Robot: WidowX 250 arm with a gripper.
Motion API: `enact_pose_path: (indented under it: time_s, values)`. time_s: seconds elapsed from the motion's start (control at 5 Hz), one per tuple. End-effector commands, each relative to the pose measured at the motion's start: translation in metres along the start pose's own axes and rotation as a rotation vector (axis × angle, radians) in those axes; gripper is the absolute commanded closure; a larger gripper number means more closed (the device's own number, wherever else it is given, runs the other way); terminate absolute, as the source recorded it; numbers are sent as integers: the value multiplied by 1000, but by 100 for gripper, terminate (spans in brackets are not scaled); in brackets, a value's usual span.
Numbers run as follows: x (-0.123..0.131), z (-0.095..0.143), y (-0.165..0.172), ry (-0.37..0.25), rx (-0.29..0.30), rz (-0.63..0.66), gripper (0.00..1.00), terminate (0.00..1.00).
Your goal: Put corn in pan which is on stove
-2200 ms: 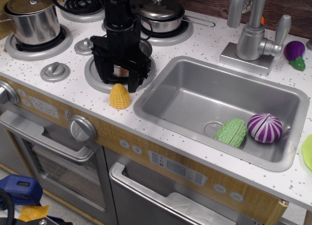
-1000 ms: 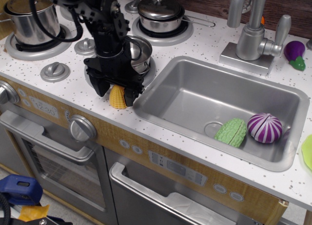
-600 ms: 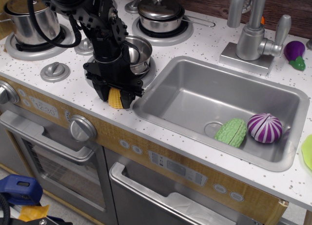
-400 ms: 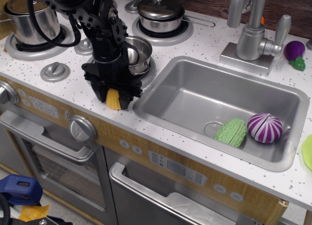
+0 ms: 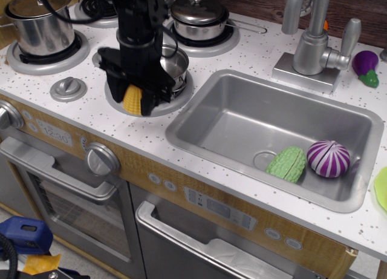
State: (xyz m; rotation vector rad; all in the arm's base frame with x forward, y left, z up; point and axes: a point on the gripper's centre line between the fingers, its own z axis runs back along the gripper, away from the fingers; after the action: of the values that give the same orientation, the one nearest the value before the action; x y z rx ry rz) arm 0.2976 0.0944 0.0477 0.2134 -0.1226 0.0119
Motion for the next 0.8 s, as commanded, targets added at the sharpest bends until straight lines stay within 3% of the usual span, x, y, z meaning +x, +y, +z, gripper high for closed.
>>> enact_pose_path:
  time_s: [0.0,0.2,0.4,0.6]
  values:
    - [32,39,20,-76,64,-61,100,0]
    - [51,48,30,-104,97,-157,100,0]
    - [64,47,38,-139,75,-219,100,0]
    - [67,38,46,-179,71,-272,0,0]
